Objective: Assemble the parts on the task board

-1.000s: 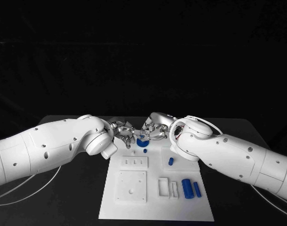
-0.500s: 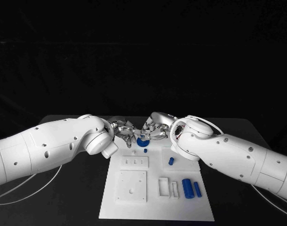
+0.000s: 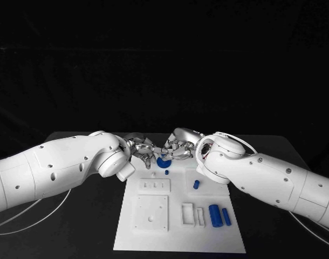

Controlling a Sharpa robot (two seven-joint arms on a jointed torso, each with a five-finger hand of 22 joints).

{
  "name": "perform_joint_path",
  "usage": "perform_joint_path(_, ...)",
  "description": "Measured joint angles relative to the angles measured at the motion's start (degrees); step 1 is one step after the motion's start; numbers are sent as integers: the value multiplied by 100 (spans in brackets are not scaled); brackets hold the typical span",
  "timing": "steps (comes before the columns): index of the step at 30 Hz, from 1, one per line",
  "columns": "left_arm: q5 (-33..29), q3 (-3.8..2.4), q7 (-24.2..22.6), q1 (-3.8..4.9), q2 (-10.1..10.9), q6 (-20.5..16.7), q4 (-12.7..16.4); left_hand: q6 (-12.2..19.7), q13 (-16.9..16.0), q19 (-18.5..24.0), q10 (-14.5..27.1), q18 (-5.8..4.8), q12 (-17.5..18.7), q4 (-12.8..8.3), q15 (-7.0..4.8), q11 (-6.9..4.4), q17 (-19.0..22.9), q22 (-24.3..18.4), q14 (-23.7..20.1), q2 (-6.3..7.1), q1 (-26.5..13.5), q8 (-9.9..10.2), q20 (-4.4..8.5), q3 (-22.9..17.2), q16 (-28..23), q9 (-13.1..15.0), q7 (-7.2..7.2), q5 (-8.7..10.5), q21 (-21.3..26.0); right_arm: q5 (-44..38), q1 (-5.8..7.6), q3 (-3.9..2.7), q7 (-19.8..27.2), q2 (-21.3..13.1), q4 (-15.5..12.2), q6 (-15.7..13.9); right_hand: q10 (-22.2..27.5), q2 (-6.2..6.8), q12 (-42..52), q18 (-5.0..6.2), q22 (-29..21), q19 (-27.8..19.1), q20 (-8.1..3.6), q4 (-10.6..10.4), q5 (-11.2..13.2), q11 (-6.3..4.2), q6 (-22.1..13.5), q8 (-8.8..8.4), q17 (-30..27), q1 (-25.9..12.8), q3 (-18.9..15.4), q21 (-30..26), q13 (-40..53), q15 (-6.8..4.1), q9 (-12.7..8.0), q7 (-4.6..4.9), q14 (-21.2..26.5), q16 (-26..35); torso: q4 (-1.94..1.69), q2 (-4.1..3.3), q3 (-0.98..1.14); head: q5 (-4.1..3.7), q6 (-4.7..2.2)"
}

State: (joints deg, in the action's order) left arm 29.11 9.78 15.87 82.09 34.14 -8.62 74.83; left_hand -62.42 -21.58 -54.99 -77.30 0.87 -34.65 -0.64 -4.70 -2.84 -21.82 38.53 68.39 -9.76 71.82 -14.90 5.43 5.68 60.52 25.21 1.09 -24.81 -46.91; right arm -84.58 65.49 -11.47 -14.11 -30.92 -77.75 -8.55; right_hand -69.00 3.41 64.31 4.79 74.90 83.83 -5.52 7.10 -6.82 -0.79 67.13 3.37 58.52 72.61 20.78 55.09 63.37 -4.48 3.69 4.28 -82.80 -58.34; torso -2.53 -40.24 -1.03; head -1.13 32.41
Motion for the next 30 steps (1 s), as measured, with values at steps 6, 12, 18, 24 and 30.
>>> perform_joint_path(6,18,-5,-38,3,8,-25,6,-22,0,-2,-63,0,27,-173,-12,-25,-18,74,51,28,-242,65,2,-160,0,12,22,-366,-66,25,-9,6,25,-34,-12,-84,30,151,-44,1,0,0,0,-239,-251,29,-211,51,-32,-131,-171,-52,-65,0,16,76,0,38,4,-1,7,4,-11)
perform_joint_path(12,67,-6,-43,5,11,-32,6,-63,1,2,-103,0,71,-332,-32,-22,-34,133,71,91,-367,165,43,-318,-22,132,62,-566,-107,89,-13,8,59,-60,-30,-190,51,247,-44,0,0,0,0,-356,-251,50,-287,38,-40,-34,-274,-61,-86,0,6,89,0,38,-4,-1,6,3,-4)
perform_joint_path(18,145,-6,-35,6,13,-32,-2,-81,8,2,-115,0,116,-434,-32,-32,-39,175,71,99,-434,245,43,-374,-62,374,81,-607,-107,161,-15,10,87,-81,-62,-272,101,274,-118,1,0,0,0,-477,-336,84,-413,39,-60,-11,-416,-83,-151,0,6,138,0,38,-7,-1,3,15,4)
perform_joint_path(24,225,-6,-20,6,24,-31,-12,-91,13,2,-132,0,116,-543,-31,-31,-45,190,112,133,-477,272,43,-422,-62,375,89,-681,-107,235,-15,10,116,-130,-72,-353,164,363,-198,0,0,21,21,-660,-405,120,-632,39,-106,52,-962,-144,-301,33,-1,187,-5,88,-4,-1,0,32,5)
perform_joint_path(30,308,-4,1,6,30,-30,-16,-118,31,2,-177,0,154,-650,-42,-34,-44,218,124,155,-499,333,42,-463,-88,462,114,-695,-107,303,-15,8,140,-226,-98,-410,291,421,-303,0,4,5,36,-690,-639,142,-801,39,-133,109,-1261,-210,-426,52,-1,213,14,123,-3,0,-7,48,5)
